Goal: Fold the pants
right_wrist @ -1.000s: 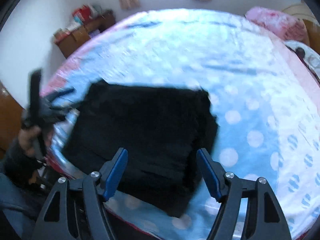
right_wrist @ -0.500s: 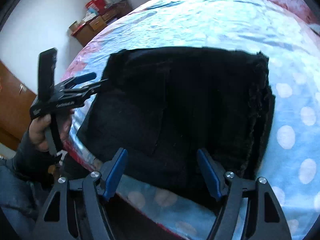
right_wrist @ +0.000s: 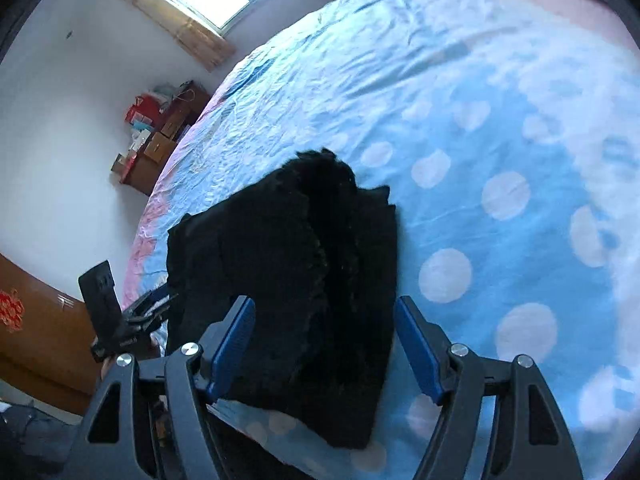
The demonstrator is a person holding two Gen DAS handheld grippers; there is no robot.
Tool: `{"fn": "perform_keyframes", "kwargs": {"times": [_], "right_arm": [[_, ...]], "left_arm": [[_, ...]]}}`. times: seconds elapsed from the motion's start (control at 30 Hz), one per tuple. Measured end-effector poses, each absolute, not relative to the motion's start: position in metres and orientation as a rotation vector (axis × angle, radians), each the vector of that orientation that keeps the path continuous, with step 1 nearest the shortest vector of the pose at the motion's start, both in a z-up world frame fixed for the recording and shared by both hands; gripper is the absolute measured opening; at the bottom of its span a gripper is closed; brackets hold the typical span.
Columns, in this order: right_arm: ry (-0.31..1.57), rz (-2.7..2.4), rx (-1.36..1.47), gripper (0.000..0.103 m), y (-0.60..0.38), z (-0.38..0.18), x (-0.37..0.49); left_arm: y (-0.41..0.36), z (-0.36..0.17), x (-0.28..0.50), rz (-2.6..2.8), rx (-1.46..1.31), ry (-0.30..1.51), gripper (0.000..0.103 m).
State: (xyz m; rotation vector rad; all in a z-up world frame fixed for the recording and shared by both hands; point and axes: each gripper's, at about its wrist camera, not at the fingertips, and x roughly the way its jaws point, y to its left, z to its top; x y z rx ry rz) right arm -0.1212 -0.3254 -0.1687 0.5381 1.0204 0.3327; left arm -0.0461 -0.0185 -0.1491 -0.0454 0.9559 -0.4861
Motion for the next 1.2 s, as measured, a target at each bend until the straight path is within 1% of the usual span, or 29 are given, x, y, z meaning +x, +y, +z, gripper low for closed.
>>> {"fn": "perform_keyframes", "kwargs": {"times": [0.2, 0.43, 0.57, 0.67, 0.83, 0.87, 0.9, 0.93, 0.97, 1.0, 1.03, 1.1, 1.13, 1.2], "right_arm": [[1.019, 0.331, 0.534, 0.073, -0.326, -0.175, -0.115], [1.011, 0.326, 0.548, 0.073, -0.350, -0.173, -0.119], [1.023, 0.397, 0.554, 0.073, -0.342, -0.176, -0.115], [1.036, 0.398, 0.502, 0.074, -0.329, -0.182, -0.109], [1.011, 0.491, 0.540, 0.074, -0.316, -0.181, -0.105], [1.013, 0.485, 0.499, 0.074, -0.307, -0.179, -0.104], [1.017, 0.462, 0.447, 0.072, -0.301, -0.177, -0.104], [1.020, 0.433, 0.406, 0.055, -0.297, -0.176, -0.103], [1.018, 0.412, 0.408, 0.044, -0.300, -0.177, -0.103], [1.012, 0.424, 0.442, 0.036, -0.305, -0.177, -0.103], [1.003, 0.438, 0.466, 0.031, -0.310, -0.178, -0.104], [0.991, 0.436, 0.459, 0.029, -0.310, -0.176, -0.108], [0.979, 0.433, 0.449, 0.027, -0.307, -0.174, -0.111], [0.947, 0.432, 0.443, 0.024, -0.304, -0.166, -0.116]], "left_arm": [[-0.014, -0.153, -0.045, -0.512, -0.064, 0.953, 0.103], [-0.014, -0.154, -0.043, -0.526, -0.056, 0.956, 0.103], [-0.020, -0.154, -0.043, -0.529, -0.031, 0.949, 0.103], [-0.022, -0.155, -0.040, -0.527, -0.024, 0.961, 0.103], [-0.023, -0.155, -0.041, -0.529, 0.005, 0.957, 0.103], [-0.024, -0.155, -0.042, -0.526, 0.013, 0.958, 0.103], [-0.025, -0.154, -0.043, -0.527, 0.018, 0.955, 0.094], [-0.028, -0.152, -0.044, -0.522, 0.030, 0.949, 0.087], [-0.029, -0.148, -0.046, -0.543, 0.033, 0.945, 0.063], [-0.029, -0.145, -0.048, -0.594, 0.006, 0.957, 0.045], [-0.030, -0.142, -0.050, -0.592, -0.001, 0.943, 0.040], [-0.036, -0.138, -0.057, -0.586, 0.053, 0.909, 0.036], [-0.035, -0.137, -0.058, -0.581, 0.049, 0.905, 0.031], [-0.029, -0.131, -0.060, -0.584, 0.004, 0.881, 0.025]]}}
